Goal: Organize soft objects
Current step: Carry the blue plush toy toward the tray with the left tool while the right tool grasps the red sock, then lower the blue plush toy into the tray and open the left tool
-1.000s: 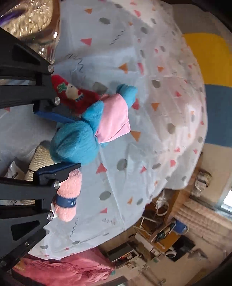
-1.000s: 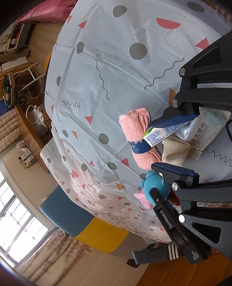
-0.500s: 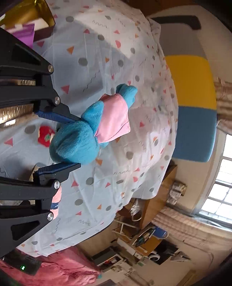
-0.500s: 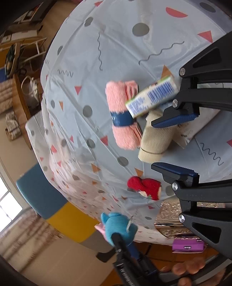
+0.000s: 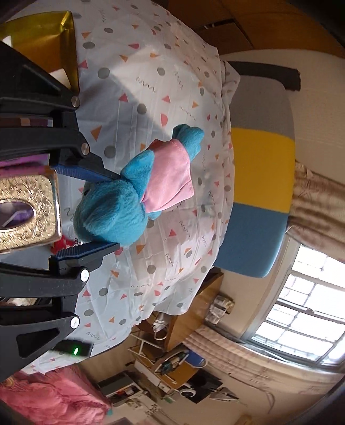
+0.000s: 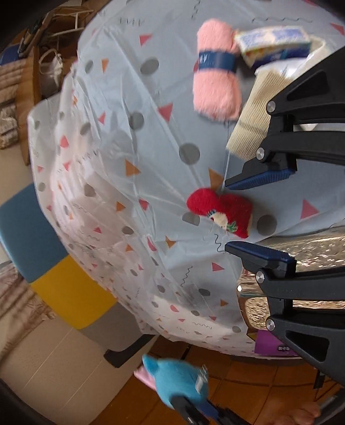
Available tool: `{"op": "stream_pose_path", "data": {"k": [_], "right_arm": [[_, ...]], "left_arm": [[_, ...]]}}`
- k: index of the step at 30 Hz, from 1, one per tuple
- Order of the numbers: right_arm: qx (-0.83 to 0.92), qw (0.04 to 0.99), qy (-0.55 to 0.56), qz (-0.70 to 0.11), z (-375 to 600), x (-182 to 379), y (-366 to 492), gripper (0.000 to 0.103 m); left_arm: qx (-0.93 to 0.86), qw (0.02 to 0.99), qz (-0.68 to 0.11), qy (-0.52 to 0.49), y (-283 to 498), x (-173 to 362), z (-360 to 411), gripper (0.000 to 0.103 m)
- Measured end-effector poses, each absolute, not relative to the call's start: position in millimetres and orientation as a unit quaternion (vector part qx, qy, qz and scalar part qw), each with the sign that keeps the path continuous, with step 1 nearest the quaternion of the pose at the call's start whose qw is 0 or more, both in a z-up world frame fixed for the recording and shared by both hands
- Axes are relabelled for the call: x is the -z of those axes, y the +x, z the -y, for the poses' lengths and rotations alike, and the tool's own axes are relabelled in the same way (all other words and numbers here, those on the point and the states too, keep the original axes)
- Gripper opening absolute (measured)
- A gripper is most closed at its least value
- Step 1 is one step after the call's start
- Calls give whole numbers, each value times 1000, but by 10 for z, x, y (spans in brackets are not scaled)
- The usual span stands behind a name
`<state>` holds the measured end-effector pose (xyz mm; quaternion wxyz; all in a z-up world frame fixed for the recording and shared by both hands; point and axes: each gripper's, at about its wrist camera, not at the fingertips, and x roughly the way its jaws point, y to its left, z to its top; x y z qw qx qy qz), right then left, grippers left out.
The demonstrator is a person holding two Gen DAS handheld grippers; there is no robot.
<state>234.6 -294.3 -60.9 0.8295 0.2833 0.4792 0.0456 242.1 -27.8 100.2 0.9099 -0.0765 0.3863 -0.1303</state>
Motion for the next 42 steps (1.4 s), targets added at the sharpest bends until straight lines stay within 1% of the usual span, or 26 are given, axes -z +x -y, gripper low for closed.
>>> {"op": "stream_pose_path", "data": {"k": [5,9,10,11,14,20,27,30,33,38,42], "right_arm": [[-41,798,290,-526,2830,996,2698,40],[-39,779,277,-561,2776,1236,2806,39],[-32,776,273,-568,2790,1276,2789,36],[-36,779,269,-565,2803,1285,2763,28],[-61,776,240,-580,2796,1284,2657,19],[-75,792,141,-589,2621,1186,2238,17],[-71,800,118,-585,2573,1188,1800,17],[-67,801,142,-578,2646,1214,1791,17],[-70,803,145,-573,2674,1220,1769,18],[-67,811,137,-565,2658,1211,1753,18],[-66,815,133,-561,2641,1208,1759,18]], "left_arm": [[116,917,-373,-87,2230,-1096,-180,43],[97,919,-367,-103,2077,-1114,-606,44],[91,920,-366,-108,2023,-1098,-732,44],[85,921,-365,-111,1982,-1083,-826,44],[66,922,-362,-124,1813,-988,-1164,44],[13,911,-377,-165,1398,-582,-1839,44],[-57,873,-422,-239,896,158,-2543,44],[-71,858,-440,-255,753,405,-2687,44],[-70,852,-448,-261,723,517,-2738,45],[-31,856,-441,-270,950,464,-2654,45],[-10,860,-442,-255,1292,454,-2466,47]]}}
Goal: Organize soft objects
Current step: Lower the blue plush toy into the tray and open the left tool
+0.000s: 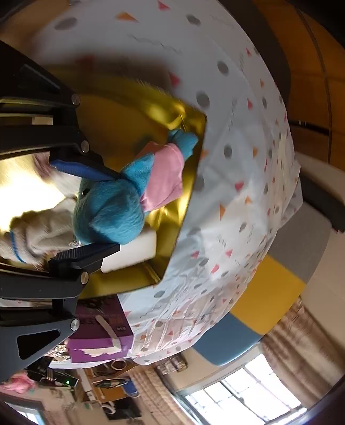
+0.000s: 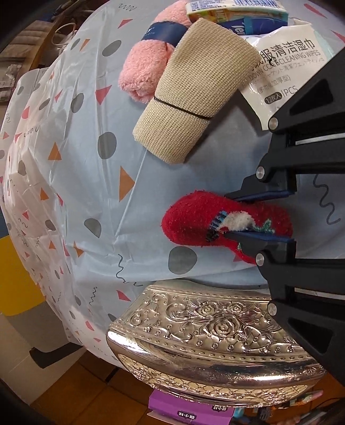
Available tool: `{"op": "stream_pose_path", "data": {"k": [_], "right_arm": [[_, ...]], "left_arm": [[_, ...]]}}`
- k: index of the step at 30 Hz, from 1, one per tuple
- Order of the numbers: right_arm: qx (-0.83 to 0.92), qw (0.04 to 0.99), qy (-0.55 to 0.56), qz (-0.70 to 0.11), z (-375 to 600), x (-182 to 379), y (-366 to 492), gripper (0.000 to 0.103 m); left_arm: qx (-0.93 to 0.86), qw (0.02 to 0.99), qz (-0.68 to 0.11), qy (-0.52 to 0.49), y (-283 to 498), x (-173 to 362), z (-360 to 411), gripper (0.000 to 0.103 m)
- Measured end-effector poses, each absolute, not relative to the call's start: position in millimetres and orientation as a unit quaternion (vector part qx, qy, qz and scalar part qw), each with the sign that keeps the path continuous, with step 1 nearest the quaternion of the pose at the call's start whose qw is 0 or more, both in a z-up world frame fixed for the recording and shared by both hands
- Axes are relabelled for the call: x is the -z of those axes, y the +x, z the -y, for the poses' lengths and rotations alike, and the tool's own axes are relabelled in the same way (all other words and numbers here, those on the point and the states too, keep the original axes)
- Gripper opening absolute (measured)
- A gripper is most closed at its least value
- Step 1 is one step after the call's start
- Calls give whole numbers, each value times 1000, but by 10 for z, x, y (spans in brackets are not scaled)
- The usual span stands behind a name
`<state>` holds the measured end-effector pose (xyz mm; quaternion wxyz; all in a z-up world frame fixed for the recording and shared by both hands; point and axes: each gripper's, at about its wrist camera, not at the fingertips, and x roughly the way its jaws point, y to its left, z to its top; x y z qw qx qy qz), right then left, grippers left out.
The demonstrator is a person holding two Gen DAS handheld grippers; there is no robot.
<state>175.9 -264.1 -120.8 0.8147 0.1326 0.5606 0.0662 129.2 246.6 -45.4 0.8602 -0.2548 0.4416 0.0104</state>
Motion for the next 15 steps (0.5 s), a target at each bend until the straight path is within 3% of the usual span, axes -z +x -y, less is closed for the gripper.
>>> {"op": "stream_pose_path", "data": {"k": [8,15], "right_arm": [[-62,821,118,-555,2574,1204,1778,18],[-60,826,99,-552,2514,1193,1793,18]], "left_arm": [[-22,852,-466,-239,1591,664,-2281,65],[-53,865,-448,-221,1095,600,-2268,71]]}}
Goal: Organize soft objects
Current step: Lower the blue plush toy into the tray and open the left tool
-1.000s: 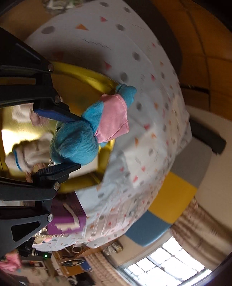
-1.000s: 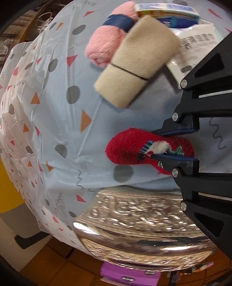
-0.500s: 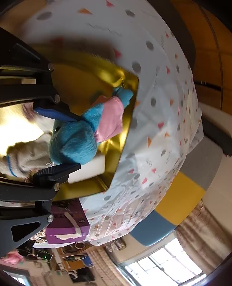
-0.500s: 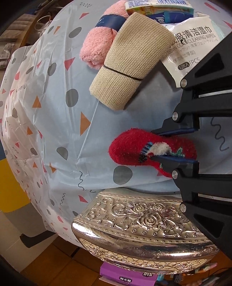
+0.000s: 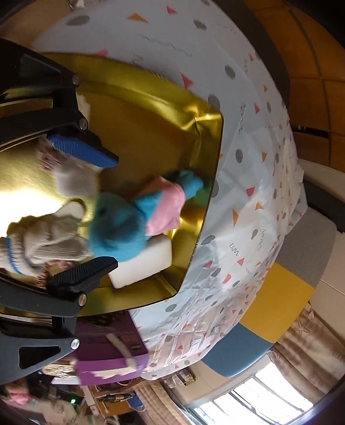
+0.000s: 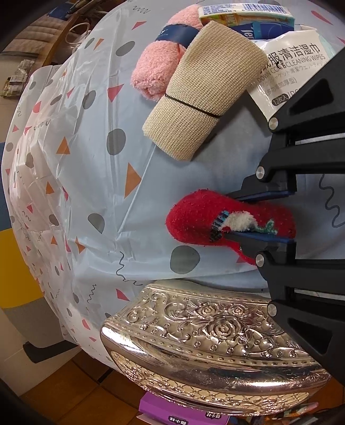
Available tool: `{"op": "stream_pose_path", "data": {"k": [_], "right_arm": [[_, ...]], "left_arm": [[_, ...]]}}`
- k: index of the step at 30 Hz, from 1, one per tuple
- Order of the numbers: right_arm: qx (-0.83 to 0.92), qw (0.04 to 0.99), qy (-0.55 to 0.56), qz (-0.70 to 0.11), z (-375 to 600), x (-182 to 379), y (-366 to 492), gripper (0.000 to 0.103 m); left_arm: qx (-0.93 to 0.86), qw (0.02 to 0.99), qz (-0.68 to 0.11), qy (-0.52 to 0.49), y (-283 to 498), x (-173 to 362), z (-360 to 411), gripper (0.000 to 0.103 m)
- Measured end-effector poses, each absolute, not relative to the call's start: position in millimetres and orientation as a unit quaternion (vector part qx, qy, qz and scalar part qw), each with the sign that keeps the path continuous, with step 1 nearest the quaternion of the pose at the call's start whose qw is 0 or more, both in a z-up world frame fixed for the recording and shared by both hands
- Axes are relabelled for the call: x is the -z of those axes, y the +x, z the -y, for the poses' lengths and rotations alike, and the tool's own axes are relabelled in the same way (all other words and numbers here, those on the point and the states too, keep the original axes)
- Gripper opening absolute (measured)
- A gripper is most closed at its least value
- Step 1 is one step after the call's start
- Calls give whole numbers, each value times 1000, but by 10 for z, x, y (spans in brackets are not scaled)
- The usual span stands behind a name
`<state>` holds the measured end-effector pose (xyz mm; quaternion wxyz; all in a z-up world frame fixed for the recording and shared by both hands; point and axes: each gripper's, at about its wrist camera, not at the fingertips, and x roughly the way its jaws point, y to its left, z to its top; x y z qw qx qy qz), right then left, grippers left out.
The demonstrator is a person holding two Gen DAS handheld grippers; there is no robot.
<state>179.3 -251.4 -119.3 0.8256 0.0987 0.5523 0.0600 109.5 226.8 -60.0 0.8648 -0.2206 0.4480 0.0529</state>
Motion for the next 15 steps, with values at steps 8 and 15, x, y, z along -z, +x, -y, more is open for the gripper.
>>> {"op": "stream_pose_path", "data": {"k": [8,15], "right_arm": [[-62,831,91,-546,2476,1176,1824,17],[-63,831,94,-545,2486,1203,1823,18]], "left_arm": [[-49,890,-419,-171,586,444,-2038,74],[-33,887,-437,-145,356,509,-1780,75]]}}
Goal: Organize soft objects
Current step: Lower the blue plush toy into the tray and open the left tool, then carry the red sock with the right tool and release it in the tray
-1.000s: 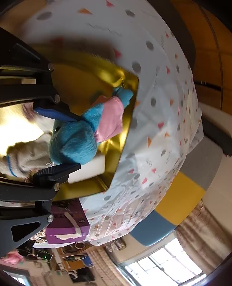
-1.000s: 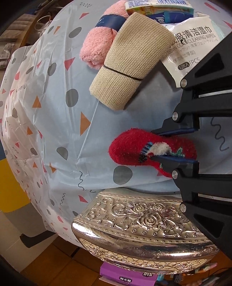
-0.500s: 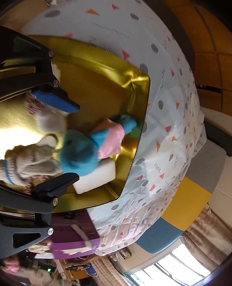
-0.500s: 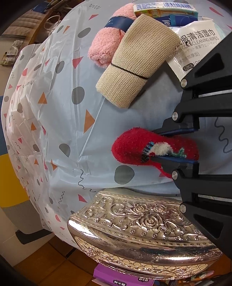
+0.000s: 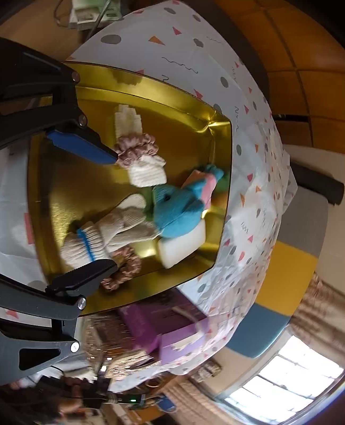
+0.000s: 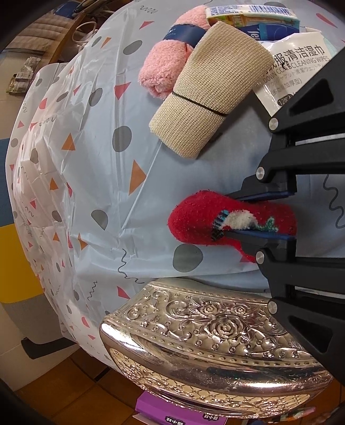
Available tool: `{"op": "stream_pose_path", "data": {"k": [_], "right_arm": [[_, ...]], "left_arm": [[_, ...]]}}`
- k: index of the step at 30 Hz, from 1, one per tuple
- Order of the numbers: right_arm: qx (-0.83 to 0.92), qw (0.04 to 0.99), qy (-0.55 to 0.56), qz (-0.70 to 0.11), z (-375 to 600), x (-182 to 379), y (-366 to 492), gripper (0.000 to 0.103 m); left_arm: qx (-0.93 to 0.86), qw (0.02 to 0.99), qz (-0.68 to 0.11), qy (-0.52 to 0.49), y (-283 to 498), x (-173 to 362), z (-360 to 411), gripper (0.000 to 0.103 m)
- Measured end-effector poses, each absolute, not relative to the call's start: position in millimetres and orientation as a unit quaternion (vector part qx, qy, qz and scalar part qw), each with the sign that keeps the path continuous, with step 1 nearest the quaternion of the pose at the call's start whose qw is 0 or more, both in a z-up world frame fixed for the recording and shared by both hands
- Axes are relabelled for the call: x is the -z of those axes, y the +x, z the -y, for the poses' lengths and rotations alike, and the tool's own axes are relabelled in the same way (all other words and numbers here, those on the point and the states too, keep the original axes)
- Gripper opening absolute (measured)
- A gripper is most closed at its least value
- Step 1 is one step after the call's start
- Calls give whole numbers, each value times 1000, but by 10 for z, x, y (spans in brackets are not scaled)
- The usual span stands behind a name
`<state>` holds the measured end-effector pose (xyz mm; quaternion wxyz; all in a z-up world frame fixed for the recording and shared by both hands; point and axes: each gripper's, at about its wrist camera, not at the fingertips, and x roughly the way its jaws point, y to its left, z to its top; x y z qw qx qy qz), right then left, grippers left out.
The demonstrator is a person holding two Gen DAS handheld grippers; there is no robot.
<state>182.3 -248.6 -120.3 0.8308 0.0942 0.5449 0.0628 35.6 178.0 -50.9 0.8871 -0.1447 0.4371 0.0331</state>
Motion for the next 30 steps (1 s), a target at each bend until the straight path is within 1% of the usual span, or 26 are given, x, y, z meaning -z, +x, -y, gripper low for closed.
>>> {"op": "stream_pose_path", "data": {"k": [10,16,18,24,30], "right_arm": [[-68,832,97,-542,2527,1215,1809,19],[-63,841,65,-534,2452,1191,1774,19],[-61,844,57,-530,2430,1189,1762,18],[-64,849,52,-522,2428,1210,1744,18],[-29,841,71,-536,2396,1196,1777,18]], "left_arm": [[-28,904,-414,-100,127,362,-1585,75],[-32,915,-396,-67,-23,263,-1530,75],[-29,916,-395,-65,-53,260,-1528,77],[-21,915,-398,-67,-86,297,-1554,77],[-12,913,-399,-89,-28,358,-1649,77]]}}
